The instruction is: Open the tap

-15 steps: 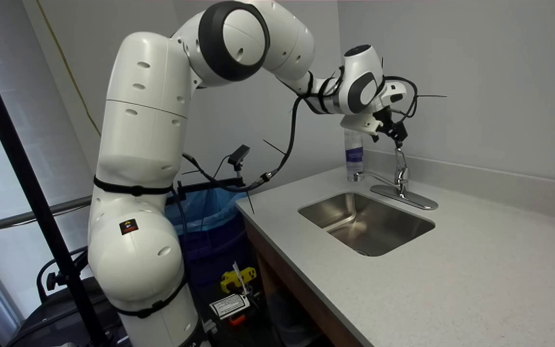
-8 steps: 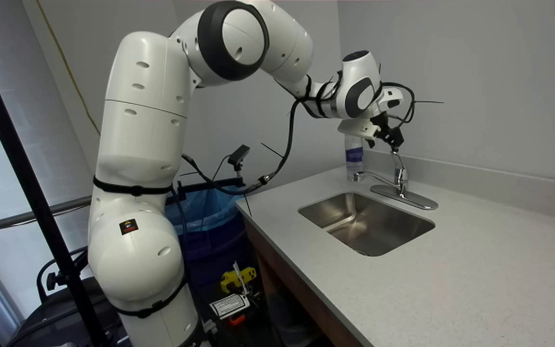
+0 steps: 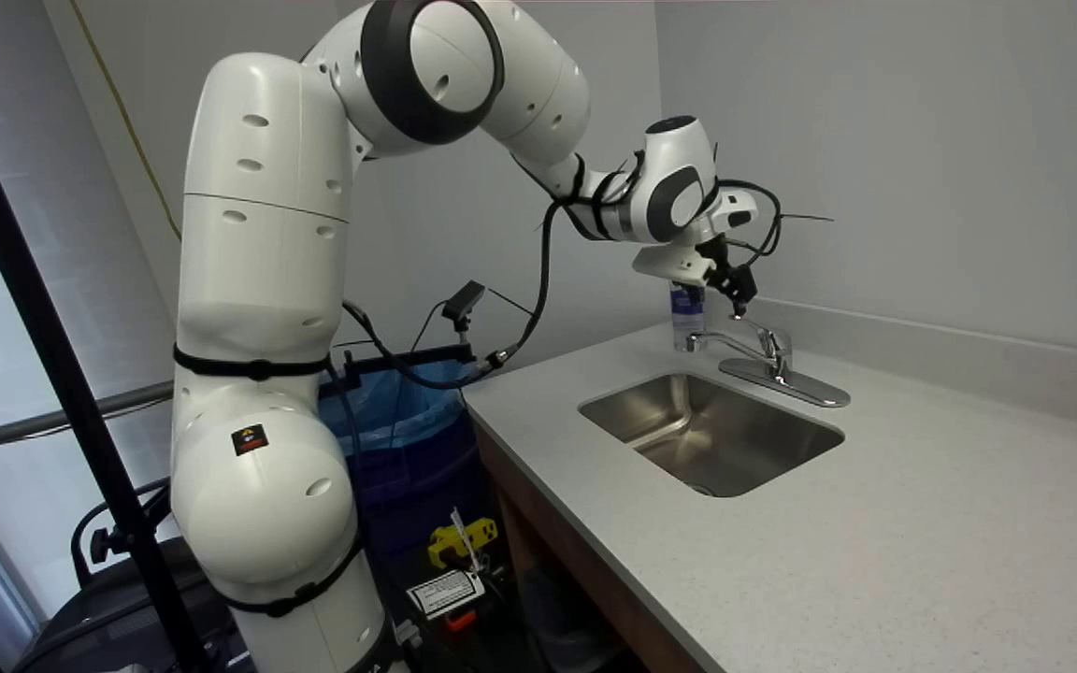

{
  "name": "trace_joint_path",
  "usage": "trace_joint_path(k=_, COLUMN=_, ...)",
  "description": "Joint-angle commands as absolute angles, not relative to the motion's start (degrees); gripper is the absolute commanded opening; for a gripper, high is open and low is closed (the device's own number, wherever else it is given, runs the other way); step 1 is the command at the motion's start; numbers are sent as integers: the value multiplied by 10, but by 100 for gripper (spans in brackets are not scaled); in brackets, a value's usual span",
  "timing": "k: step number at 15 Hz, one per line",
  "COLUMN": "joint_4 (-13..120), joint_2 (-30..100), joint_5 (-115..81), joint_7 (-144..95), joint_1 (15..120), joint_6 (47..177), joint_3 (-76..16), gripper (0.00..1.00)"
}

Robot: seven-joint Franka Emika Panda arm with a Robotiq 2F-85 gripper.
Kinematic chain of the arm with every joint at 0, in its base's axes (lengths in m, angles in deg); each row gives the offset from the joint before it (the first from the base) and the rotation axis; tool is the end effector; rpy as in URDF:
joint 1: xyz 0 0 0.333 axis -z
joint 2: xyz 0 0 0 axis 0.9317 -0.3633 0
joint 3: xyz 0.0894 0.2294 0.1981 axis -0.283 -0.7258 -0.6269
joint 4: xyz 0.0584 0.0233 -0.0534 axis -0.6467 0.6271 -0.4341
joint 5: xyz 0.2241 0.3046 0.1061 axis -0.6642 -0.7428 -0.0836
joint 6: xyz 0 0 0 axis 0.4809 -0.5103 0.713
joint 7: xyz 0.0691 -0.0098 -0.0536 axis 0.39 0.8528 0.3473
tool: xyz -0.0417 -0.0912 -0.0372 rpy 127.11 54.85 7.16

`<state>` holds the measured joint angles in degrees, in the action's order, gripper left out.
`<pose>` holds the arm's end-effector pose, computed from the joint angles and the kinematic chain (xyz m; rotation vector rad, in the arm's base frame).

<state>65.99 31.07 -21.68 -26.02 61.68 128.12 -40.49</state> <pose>0.6571 0.1515 0.3935 -2.9310 -0.1403 -0.6581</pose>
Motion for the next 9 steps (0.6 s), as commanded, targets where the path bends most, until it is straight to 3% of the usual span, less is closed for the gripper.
trace_joint_path(k=1, joint_4=713, joint_2=354, joint_5=-240, joint_7=-227, joint_1=626, joint_6=1275, joint_3=-417, gripper=100)
trace_joint_path(k=9, joint_4=750, joint_2=387, joint_5=-243, joint_7=-213, joint_1=632, joint_6=1278, joint_3=-412, gripper=100)
